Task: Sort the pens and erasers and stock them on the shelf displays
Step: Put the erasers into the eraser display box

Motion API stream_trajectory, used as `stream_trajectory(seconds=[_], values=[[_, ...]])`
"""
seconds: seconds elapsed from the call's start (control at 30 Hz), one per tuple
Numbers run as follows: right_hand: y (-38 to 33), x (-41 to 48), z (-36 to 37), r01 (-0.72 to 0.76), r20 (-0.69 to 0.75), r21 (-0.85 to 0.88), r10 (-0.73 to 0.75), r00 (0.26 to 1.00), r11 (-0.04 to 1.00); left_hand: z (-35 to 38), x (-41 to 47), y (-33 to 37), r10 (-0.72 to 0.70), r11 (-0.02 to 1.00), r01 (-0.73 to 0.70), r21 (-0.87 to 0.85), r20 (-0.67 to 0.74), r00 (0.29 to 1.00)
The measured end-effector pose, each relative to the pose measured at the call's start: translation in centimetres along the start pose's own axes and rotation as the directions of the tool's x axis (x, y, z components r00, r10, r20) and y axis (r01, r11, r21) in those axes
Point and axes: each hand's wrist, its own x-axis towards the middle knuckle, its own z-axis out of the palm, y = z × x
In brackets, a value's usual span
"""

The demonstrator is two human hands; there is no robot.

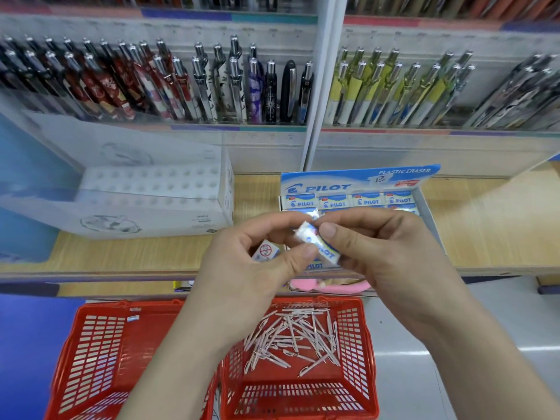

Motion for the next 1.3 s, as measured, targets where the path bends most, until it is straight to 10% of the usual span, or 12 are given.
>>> stream_trajectory(seconds=[0.2,0.4,0.97,1.17,1.3], values=[[-0.3,-0.1,-0.3,0.072,0.028,-0.307,-0.067,0.997,0.949,0.5,0.5,-1.0,0.01,0.998,0.002,0.068,-0.185,0.983],[1.1,1.4,-0.4,0.173,0.002,-0.786,-0.278,0.961,0.594,0.5,0.5,-2.6,0.145,0.936,-0.033,0.35,-0.301,0.942],[1.1,2.3,1.1,0.168,-0.021,-0.82,-0.323,0.946,0.547,0.7,1.1,-2.8,0.216,0.843,-0.05,0.535,-0.252,0.943],[0.3,0.2,0.3,0.178,-0.118,-0.621,-0.315,0.942,0.764,0.5,-0.9,-1.7,0.065,0.988,-0.037,0.151,-0.183,0.981],[-0.3,-2.5,0.1,-0.017,0.012,-0.12,0.019,1.0,0.993,1.0,-2.8,0.1,-0.009,0.926,-0.041,-0.375,-0.131,0.991]])
